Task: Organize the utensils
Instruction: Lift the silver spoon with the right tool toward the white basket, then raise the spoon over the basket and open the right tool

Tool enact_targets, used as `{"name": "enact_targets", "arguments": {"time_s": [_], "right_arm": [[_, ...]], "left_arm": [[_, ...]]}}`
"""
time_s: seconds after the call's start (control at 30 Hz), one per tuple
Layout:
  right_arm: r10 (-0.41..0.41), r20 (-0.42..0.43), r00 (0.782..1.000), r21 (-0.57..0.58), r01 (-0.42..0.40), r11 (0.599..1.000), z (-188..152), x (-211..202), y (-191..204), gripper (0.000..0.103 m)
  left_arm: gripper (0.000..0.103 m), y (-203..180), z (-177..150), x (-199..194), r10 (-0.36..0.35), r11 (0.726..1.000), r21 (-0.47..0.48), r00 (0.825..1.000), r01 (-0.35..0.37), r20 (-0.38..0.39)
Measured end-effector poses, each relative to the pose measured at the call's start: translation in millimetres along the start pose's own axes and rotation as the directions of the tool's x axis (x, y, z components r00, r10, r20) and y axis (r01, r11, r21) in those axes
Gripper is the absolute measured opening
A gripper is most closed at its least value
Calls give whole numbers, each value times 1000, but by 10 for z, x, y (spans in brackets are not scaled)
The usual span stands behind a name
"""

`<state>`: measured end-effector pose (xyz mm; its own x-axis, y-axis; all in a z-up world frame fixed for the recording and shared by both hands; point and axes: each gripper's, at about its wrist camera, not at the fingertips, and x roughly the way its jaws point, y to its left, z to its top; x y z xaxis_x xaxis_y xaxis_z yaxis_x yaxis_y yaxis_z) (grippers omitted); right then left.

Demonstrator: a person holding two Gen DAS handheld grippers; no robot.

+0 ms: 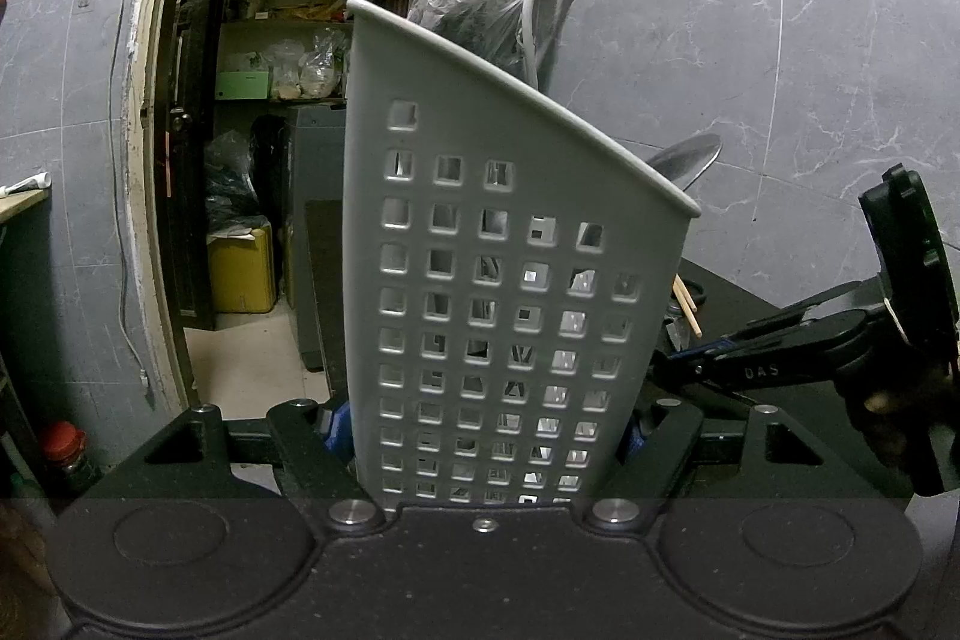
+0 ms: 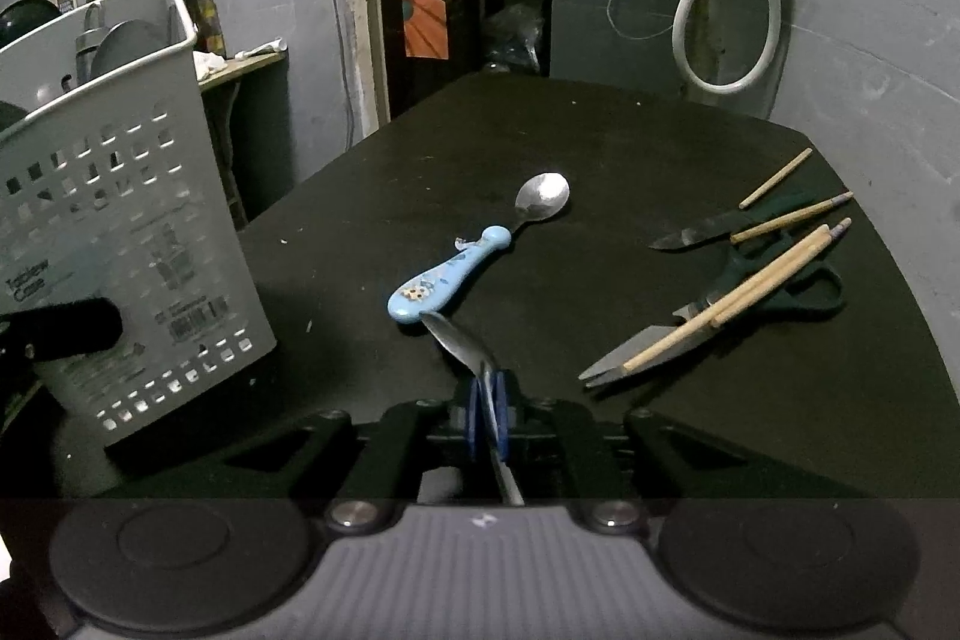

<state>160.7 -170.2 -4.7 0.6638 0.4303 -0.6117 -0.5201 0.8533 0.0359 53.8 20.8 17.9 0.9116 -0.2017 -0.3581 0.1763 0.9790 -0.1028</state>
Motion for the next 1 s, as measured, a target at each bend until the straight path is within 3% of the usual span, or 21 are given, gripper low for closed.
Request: {"name": "enact_targets", "arguments": {"time_s": [0.13, 0.37, 0.53, 0.67, 0.8, 0.9, 1.0], "right_arm": [[-21, 24, 999, 22, 20, 1000, -25, -36, 9, 2], [-1, 158, 987, 83, -12, 996, 11, -304, 1, 2], [52, 310, 949, 219, -125, 968, 35, -481, -142, 2], [103, 469, 877, 265, -251, 931, 114, -663, -175, 2], [181, 628, 757, 252, -418, 873, 277, -770, -161, 2], [249, 675, 695, 231, -519, 823, 488, -689, -155, 2], [318, 690, 650, 189, -587, 788, 700, -556, -109, 2]], "left_arm": [[78, -1, 1, -2, 0, 1000, 0, 1000, 0, 0], [78, -25, -4, 5, 2, 1000, 0, 1000, -2, -1], [78, -26, -5, 5, 3, 1000, 2, 1000, -3, -1], [78, -27, -5, 5, 3, 1000, 1, 1000, -3, -1], [78, -29, -7, 6, 3, 1000, 3, 1000, -3, -1], [78, -29, -9, 4, 2, 1000, 1, 1000, -2, -1], [78, -30, -8, 2, 2, 1000, 2, 1000, -2, 0]]}}
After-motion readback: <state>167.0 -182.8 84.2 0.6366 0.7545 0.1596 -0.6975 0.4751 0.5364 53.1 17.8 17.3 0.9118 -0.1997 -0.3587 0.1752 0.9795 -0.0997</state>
